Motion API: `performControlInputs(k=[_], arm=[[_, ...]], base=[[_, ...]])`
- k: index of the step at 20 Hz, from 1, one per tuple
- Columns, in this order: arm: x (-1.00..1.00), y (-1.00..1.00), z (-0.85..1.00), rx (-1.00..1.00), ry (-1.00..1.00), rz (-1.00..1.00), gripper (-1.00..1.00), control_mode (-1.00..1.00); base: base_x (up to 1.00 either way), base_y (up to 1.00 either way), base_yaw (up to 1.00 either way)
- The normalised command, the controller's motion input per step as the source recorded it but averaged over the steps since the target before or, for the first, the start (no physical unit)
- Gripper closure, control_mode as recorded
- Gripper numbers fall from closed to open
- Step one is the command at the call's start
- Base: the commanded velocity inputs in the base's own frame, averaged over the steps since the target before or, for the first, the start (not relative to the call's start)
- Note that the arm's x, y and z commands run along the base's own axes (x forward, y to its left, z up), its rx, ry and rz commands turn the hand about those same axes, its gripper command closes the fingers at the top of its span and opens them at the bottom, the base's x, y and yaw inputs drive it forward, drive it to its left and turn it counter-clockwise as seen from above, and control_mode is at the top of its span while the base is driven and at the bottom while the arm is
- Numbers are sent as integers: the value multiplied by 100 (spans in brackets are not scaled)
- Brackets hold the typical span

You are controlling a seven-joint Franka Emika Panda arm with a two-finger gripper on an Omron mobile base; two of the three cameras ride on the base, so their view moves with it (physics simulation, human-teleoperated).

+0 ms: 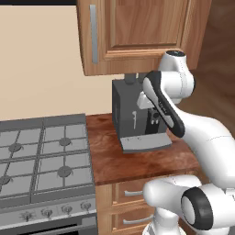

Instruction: The dining table condiment station is running low on shaker. Refill the condiment station by opening the cabinet and taking the shaker from the cabinet and placing it on the dining table.

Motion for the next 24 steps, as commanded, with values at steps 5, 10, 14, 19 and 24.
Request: performControlInputs(k=[5, 10, 14, 19, 24], arm=[[-1, 0, 0, 0, -2, 0, -100, -100], [-29, 58, -3, -4, -31, -15, -100, -100], [-7, 100, 17, -13, -48, -13, -100, -100], [0, 100, 55, -12, -48, -7, -100, -100], [0, 72, 96, -13, -45, -2, -100, -100]], base=[[0, 0, 0], [0, 0, 0], [0, 0, 0], [0, 0, 0], [0, 0, 0]])
